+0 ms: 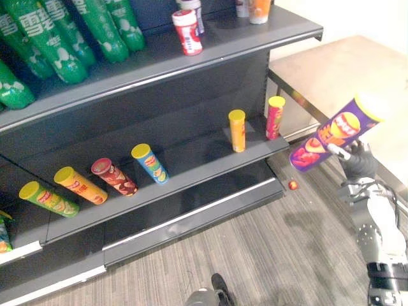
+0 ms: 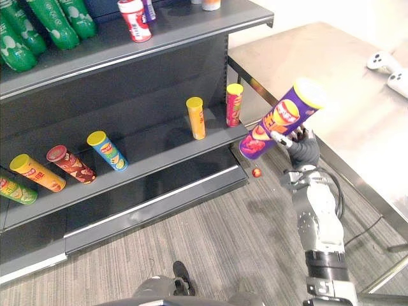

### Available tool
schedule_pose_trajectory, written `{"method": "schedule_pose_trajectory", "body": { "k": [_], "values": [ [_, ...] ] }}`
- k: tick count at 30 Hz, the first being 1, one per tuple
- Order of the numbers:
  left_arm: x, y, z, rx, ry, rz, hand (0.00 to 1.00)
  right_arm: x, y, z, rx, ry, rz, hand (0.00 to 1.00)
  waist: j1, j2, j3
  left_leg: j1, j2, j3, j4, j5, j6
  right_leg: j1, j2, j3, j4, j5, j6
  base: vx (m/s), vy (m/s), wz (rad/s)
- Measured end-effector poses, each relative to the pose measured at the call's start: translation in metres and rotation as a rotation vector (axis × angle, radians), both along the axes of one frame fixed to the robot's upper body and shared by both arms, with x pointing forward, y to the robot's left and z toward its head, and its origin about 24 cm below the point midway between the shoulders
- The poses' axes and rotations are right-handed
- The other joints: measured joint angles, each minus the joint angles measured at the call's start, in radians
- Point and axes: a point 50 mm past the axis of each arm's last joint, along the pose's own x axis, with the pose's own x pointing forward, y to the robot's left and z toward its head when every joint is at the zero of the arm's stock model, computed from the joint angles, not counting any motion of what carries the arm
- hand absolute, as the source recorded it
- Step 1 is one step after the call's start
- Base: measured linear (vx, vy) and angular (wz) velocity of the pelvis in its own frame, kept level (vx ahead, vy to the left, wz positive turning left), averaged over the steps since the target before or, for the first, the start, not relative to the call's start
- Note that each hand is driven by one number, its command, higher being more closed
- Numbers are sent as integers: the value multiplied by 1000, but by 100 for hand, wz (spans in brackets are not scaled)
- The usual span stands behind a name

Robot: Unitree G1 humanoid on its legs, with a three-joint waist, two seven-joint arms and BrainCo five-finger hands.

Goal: Put the gum and the chips on the shelf.

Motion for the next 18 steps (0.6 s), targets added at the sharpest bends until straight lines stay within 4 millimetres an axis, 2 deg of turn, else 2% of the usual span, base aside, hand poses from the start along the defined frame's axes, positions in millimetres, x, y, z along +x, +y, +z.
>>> {"method": "schedule_pose_trajectory", "body": {
  "k": [3,12,15,18],
  "values": [
    [1,-4,-1,-6,-3,-40,0,-6,-1,-10,46,19,-41,100,0,-22,-3,24,-33,-5,-51,-2,-3,-2,-23,6,36,0,0,2,75,8],
    [10,0,2,18,-36,-102,0,-8,-4,-6,21,-39,-67,100,1,-40,9,10,-51,-20,-77,-4,-2,-35,-28,48,40,-8,-14,-57,30,2],
    [11,3,3,23,-51,-94,0,-7,-1,-1,4,-71,-38,100,7,-51,22,3,-50,-22,-77,-2,1,-45,-20,73,39,-12,-21,-46,-1,0],
    [15,6,3,21,-68,-63,0,2,8,15,-12,-157,19,100,12,-62,40,-7,-50,-24,-77,3,8,-67,-16,90,42,-12,-22,2,1,2]
  ]
}}
